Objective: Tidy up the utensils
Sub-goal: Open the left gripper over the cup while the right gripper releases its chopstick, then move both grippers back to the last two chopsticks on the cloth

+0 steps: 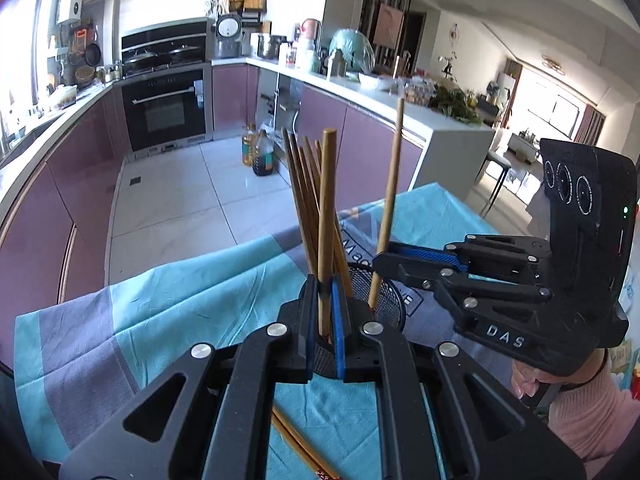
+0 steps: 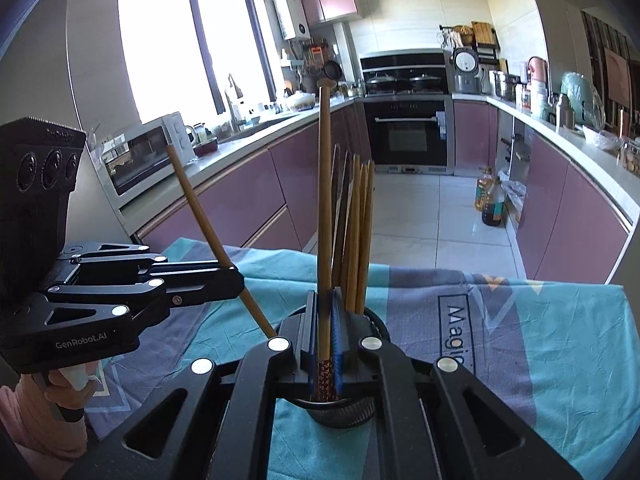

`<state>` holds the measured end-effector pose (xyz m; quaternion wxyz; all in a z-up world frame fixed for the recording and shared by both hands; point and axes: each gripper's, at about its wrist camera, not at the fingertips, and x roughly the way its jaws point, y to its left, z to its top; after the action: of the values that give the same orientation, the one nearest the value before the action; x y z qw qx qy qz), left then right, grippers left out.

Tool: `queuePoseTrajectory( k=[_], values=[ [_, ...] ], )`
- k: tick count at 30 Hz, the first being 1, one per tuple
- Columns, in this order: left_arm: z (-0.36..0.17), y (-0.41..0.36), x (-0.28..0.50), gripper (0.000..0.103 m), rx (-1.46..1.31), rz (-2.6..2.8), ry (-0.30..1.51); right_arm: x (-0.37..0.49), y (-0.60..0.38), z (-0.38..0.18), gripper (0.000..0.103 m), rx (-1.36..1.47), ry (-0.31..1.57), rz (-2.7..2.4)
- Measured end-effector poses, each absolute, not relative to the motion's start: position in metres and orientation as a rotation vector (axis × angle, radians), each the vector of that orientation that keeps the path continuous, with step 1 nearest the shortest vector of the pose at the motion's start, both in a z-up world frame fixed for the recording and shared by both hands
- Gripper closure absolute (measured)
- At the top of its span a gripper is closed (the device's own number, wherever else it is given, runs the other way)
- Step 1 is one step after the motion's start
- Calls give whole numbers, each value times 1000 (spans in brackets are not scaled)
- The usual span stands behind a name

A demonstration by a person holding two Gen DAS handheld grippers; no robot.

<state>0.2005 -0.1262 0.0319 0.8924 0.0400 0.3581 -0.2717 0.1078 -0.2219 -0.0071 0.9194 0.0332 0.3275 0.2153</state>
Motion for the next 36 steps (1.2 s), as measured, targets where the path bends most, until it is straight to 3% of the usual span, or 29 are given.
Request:
queuePoseTrajectory(
  k=[9,17,25,36],
  values=[
    [15,-134,237,95,45,-569,818,116,-220,-19,96,98,708,428],
    [7,-122,230,83,29,-536,765,107,-222,-19,94,101,686,429],
    [11,-91,187,66,-3,-486,641,79,-215,-14,78,82,639,487],
    [-25,-40,132,57,-19,-383,632,42,-184,-41,68,32,719,613]
  ],
)
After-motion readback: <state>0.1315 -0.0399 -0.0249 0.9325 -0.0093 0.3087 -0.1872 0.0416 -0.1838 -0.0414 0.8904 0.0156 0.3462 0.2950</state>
